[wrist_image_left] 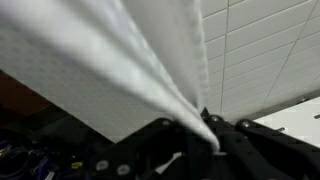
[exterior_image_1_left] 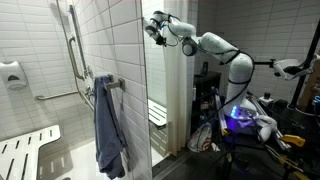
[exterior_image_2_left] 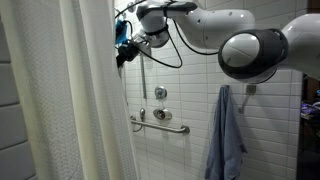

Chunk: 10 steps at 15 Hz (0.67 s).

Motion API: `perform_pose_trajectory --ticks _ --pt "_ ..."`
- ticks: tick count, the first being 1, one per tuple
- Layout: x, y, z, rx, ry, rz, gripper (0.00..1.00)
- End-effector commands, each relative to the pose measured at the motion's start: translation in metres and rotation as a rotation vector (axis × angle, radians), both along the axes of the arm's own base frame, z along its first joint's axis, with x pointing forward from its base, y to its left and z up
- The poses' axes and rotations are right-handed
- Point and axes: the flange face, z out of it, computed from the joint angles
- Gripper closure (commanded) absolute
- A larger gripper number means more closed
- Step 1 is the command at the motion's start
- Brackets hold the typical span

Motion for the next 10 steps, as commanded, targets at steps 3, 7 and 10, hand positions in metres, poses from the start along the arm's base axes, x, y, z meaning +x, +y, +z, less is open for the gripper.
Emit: perform_pose_trajectory --ticks 3,7,10 --pt "-0.0046 -0.0010 0.0030 0.017 -0.009 0.044 0.99" --pt "-0.0078 0.0012 0.0009 0.026 -0.004 0.076 0.99" --pt "-0.0091 0.0026 -0.0004 0.031 0.000 0.089 0.99"
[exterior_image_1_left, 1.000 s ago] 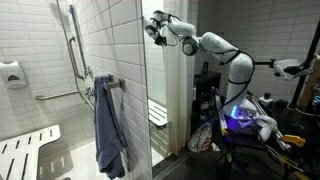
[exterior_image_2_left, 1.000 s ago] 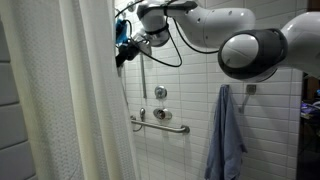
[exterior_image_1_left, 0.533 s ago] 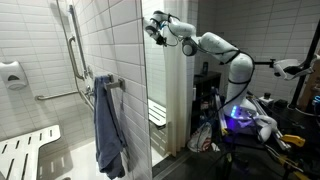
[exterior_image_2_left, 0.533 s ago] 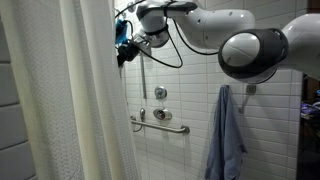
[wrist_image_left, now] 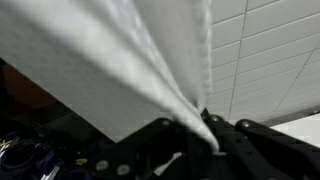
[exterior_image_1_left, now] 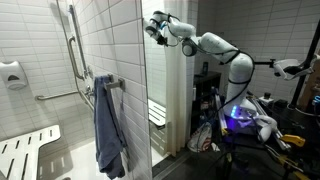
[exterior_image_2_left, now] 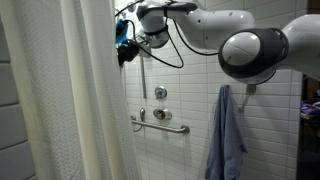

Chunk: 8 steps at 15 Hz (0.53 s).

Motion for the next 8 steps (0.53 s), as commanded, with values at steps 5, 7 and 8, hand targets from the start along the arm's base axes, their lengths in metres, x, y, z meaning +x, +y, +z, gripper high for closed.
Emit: perform_pose_trajectory --ticks 5,7,8 --pt "0.002 -0.008 0.003 -0.065 -0.040 -0.030 0.99" --pt "0.006 -0.016 0.008 -0.101 -0.063 -0.065 0.99" --pt "0.009 -0.020 0.011 -0.121 -0.077 -0.090 0.99"
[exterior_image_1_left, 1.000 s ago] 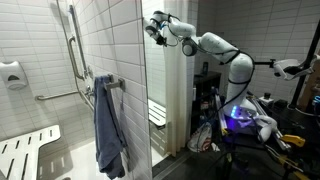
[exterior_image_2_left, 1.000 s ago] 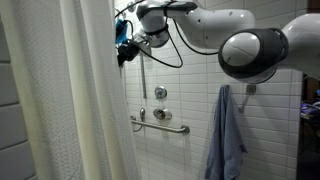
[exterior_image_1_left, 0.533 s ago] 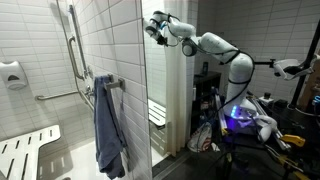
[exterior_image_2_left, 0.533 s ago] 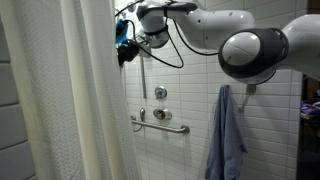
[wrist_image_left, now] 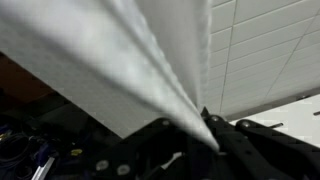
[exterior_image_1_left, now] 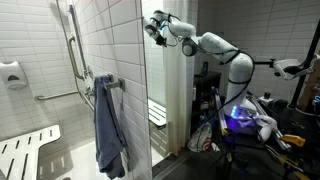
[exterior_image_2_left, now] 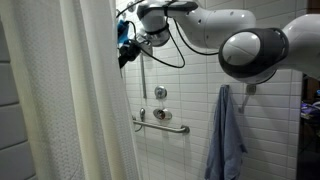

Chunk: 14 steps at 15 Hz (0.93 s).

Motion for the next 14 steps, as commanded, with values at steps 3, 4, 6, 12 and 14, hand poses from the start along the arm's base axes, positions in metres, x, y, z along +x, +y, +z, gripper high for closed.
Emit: perform_pose_trajectory --ticks 3,4,6,12,14 --pt "0.011 -0.024 0.016 -0.136 -0.076 -0.137 0.99" --pt "0.013 -0.029 0.018 -0.158 -0.084 -0.160 0.99" --pt "0.015 -0.038 0.024 -0.206 -0.095 -0.210 0.99" --pt "0.015 -0.060 0.041 -0.302 -0.097 -0.326 0.99" --pt "0.017 -0.056 0.037 -0.263 -0.100 -0.293 0.98"
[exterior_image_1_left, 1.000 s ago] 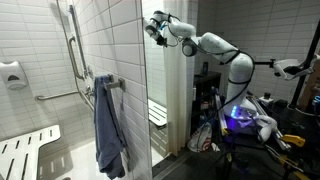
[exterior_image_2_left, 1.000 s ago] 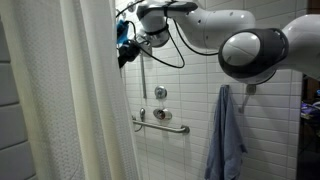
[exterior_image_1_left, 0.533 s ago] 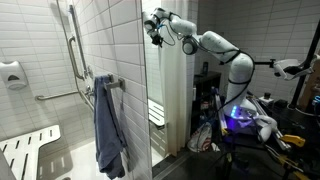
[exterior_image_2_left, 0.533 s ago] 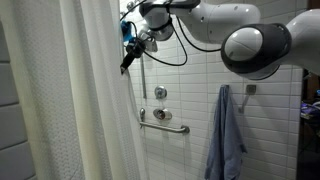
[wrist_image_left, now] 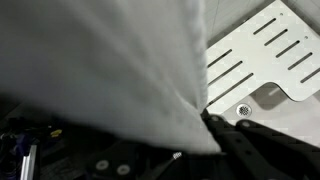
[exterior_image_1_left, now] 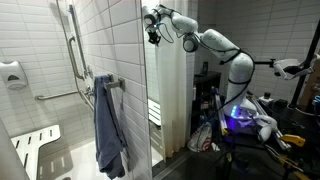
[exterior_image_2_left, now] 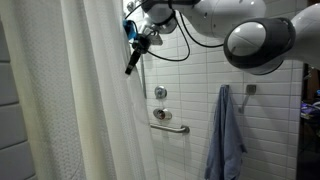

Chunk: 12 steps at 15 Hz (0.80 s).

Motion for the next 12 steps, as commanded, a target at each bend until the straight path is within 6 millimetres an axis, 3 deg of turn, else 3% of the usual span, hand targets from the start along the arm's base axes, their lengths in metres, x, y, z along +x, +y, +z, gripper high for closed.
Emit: perform_pose_trajectory --ticks 1,12 --pt "0.0000 -0.0015 0.0018 -0.004 0.000 -0.006 0.98" --pt "0.0002 -0.0030 0.0014 -0.006 0.005 -0.015 0.99"
